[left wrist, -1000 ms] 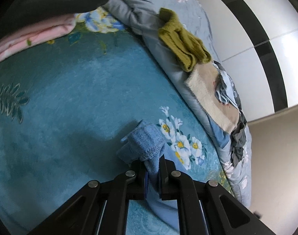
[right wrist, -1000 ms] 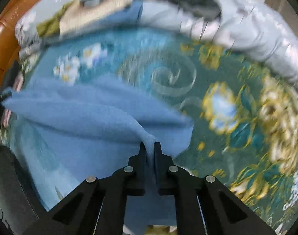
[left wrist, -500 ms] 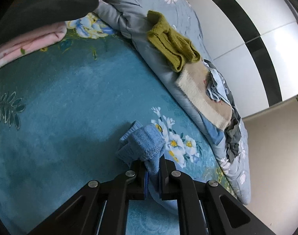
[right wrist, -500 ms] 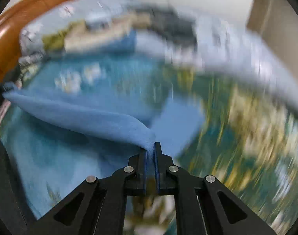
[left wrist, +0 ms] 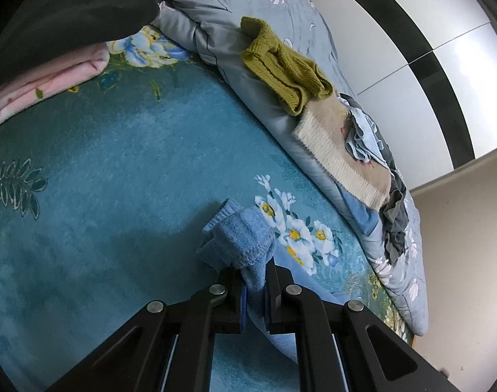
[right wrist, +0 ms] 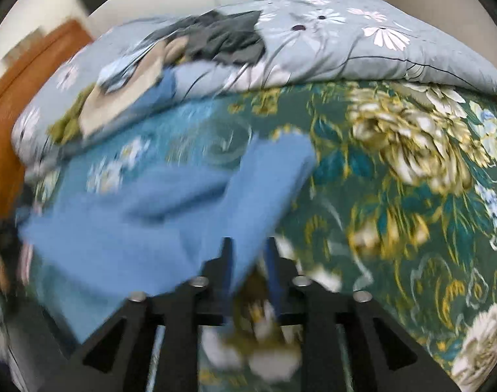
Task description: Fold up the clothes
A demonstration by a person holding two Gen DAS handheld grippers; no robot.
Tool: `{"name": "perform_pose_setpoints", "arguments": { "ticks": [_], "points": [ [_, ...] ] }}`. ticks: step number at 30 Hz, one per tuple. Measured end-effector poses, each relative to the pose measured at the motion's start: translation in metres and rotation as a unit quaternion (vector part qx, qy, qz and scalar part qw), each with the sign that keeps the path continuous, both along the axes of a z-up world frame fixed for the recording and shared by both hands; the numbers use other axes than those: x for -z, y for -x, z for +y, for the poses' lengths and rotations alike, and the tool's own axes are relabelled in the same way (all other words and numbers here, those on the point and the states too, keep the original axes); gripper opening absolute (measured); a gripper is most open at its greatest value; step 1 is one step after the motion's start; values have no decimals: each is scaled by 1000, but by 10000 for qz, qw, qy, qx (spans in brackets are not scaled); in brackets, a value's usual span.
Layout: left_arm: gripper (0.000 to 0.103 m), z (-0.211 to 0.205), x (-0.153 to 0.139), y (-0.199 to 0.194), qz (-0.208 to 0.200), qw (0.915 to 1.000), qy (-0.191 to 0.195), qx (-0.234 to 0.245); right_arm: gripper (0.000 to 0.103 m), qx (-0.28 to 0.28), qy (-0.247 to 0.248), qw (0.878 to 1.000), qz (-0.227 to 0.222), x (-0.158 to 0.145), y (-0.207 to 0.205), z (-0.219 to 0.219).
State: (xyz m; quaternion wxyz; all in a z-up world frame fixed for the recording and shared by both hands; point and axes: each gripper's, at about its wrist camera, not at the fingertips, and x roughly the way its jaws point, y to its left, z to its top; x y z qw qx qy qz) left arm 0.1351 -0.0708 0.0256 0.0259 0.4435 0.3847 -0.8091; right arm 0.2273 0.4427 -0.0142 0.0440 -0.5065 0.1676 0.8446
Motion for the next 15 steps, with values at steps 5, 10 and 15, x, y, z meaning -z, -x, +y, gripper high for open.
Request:
{"name": "perform_pose_setpoints", "arguments": {
  "ticks": [5,10,15],
  "points": [
    [8,-4,4,-1,-63,9999,-98,-121,33,234,39,9984,-509,37,70,-13],
    [8,-7,9,-2,-125,9994,-202,-233,21,377,-463,9910,-1196,65,91,-20],
    [8,-8,10,2,-150,9994,-238,-203,2,675,-309,9890,-1280,53,86,-2]
  ]
}}
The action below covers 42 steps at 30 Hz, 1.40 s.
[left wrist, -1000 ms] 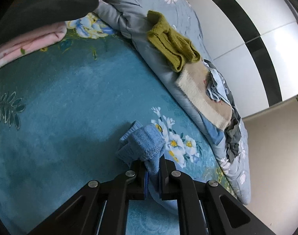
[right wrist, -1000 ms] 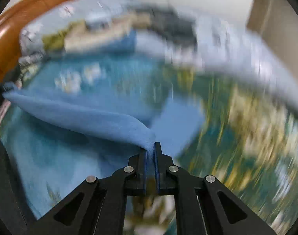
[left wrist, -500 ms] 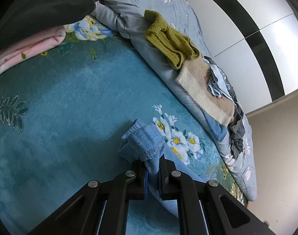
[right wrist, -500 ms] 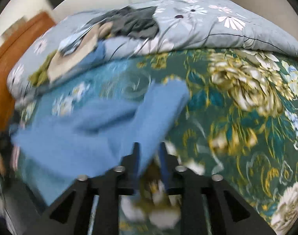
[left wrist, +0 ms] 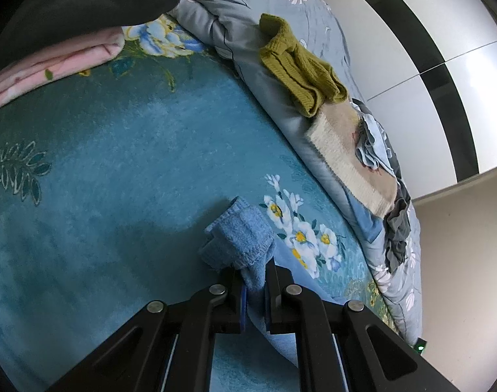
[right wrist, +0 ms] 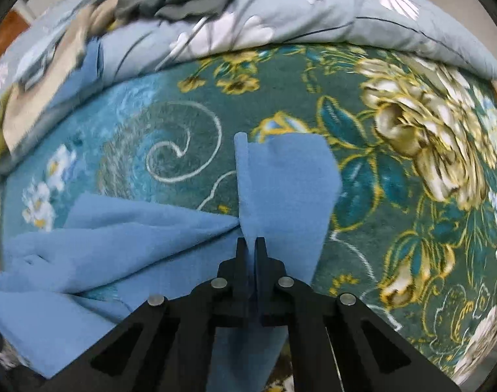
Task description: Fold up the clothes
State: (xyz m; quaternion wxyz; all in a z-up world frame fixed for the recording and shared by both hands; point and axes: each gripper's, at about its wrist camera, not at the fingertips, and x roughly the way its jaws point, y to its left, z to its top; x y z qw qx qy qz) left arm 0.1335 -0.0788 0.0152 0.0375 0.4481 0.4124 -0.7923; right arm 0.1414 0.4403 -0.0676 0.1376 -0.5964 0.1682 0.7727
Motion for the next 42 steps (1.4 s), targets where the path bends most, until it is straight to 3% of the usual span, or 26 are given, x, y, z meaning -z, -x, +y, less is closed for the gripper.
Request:
{"name": "perform_pose_setpoints", "arguments": {
  "ticks": [3,6,9,11,13,17,20,23,31,34,38,42],
  "points": [
    [8,-3,-10,4,108,9999,-7,39,2,227,575,9959,658,-47,-7,20],
    [7,-7,-32,-2,489,9988,1,27,2,406,1046,9774,1789,-123,-32,44],
    [7,-13,-53,-17,766,9970,-99,-73,2,532,1173,9568,2605,-178,-63,65],
    [7,-13,-50,-26,620,9980,-20,-136,2,659,1147,9492,2855,-193,-89,75],
    [7,-10,-37,-32,277,9994,102,-161,2,825,1014,9552,2655,-176,-118,83],
    [7,-1,-13,-32,-523,9984,187,-126,2,1377,1272,9713,1463,-74,-167,95],
    [7,5,-14,-30,-792,9955,517,4,2,1871,1581,9656,869,-13,-203,96],
    [8,5,-10,-34,-988,9929,662,-21,2,2160,1715,9593,608,16,-230,96],
    [16,-3,-7,-41,-1172,9908,586,-338,2,2420,1292,9592,681,-1,-248,133],
    [39,-10,-6,-46,-1329,9878,534,-608,3,2276,1243,9616,900,-14,-239,138],
    [43,-16,-6,-47,-1419,9857,474,-776,3,1552,1282,9728,1148,-26,-186,119],
    [47,-13,-18,-44,-1285,9840,825,-917,5,756,1517,9791,1125,-23,-124,83]
  ]
}}
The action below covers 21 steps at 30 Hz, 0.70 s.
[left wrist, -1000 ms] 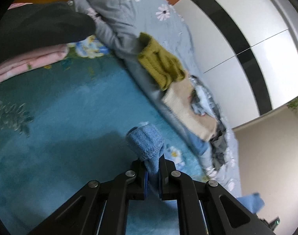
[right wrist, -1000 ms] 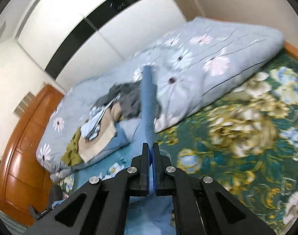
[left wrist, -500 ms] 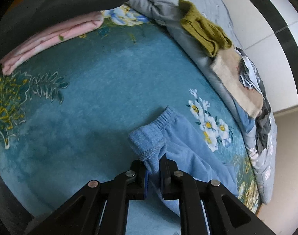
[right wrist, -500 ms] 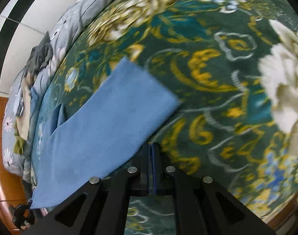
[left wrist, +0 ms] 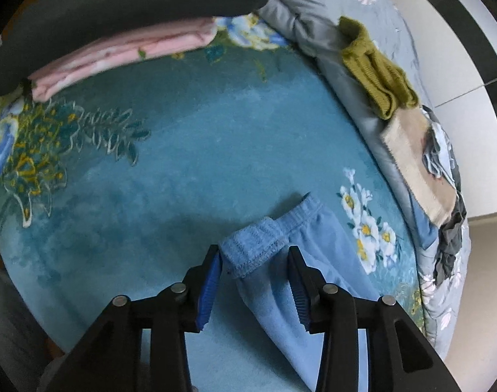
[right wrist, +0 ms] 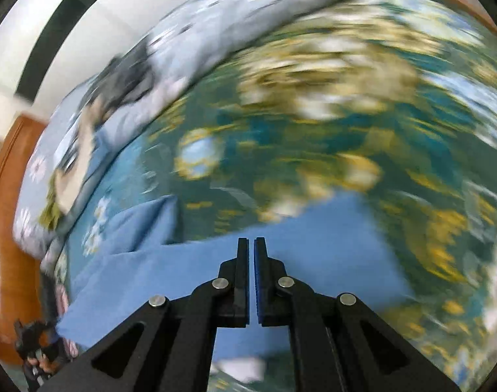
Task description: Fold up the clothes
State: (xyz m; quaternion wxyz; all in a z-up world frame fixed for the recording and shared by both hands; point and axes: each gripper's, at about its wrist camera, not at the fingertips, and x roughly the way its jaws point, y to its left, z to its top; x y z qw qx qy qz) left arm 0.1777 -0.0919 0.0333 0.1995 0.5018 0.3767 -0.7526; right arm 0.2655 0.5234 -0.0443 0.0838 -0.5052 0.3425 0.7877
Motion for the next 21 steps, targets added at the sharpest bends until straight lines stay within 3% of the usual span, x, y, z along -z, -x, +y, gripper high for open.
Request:
{"name": "perform_pose_setpoints", "arguments": {
  "ticks": [1,4,8,12,14,15,16,19,21],
  "points": [
    [49,1,-5,1,54,9998,172,-37,7,-208,35,9998,-2,2,17,-10],
    [59,-3,-23,2,320,9978,555,-142,32,-753,24,9970,-158,14,61,-40],
    [64,-8,-21,19,519,9976,435,158,32,-943,2,9947,-409,33,95,-57],
    [65,0,5,53,351,9972,228,620,32,-795,241,9952,-519,43,106,-63],
    [65,9,19,68,259,9959,175,846,31,-744,307,9953,-534,43,108,-66],
    [65,12,26,75,192,9951,192,954,24,-716,346,9954,-540,43,109,-68],
    [65,16,33,82,126,9940,210,1062,6,-688,385,9954,-545,42,110,-69],
    [65,26,55,99,-155,9910,258,1306,5,-581,377,9964,-484,32,114,-70],
    [65,29,66,104,-222,9897,87,1414,4,-557,179,9976,-365,16,120,-68]
  ]
}}
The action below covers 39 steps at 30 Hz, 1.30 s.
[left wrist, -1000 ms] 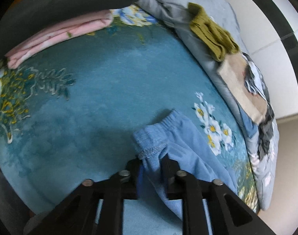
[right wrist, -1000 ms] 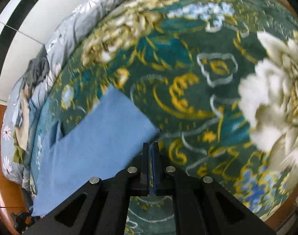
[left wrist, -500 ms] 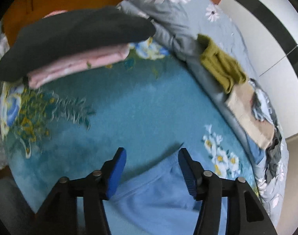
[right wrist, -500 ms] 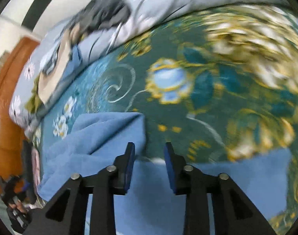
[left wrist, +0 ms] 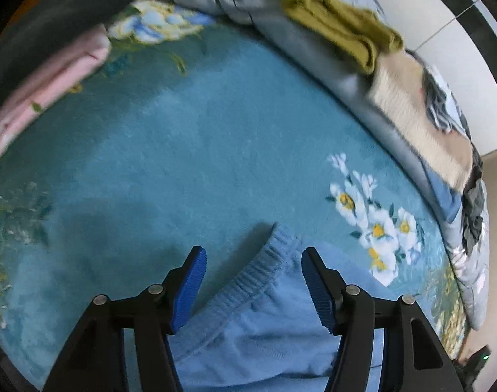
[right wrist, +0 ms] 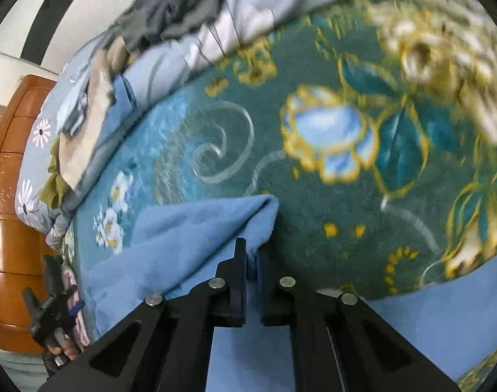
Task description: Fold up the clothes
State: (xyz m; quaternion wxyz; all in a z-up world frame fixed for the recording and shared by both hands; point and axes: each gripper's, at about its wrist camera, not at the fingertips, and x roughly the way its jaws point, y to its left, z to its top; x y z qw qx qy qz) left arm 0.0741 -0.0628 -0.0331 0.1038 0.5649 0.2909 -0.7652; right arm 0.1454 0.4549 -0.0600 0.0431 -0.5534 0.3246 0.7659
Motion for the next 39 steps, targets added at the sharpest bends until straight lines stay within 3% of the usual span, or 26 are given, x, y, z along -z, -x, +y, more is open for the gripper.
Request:
{"name": "perform_pose_setpoints", "arguments": {
  "ticks": [4,7,9,10,16,23,26,32,35,39],
  "points": [
    [63,14,15,9,-221,9994,24,274,4,-24,-915,9943,549,-59,23,7],
    [51,23,22,15,-279,9985,29,476,4,-394,-1449,9846,898,-101,52,2],
    [35,26,25,16,-301,9981,18,531,4,-607,-1759,9775,996,-117,69,-7],
    [32,25,26,17,-291,9982,-31,522,4,-735,-1911,9735,1016,-123,79,-12],
    [21,13,13,10,140,9996,27,258,4,-1388,-2396,9580,753,-123,110,-41],
    [21,-7,-48,-19,1319,9895,528,-256,4,-1479,-2436,9554,771,-135,74,-38],
    [21,-13,-45,-4,1273,9889,666,-371,5,-1706,-2673,9451,782,-148,76,-41],
    [22,-14,-9,21,722,9932,865,-280,5,-1973,-2807,9393,38,-88,151,-62],
    [24,-12,1,23,608,9935,929,-248,5,-1933,-2843,9386,-271,-55,183,-72],
    [25,-10,9,26,602,9941,871,-232,5,-1801,-2862,9402,-417,-35,204,-75]
  ]
}}
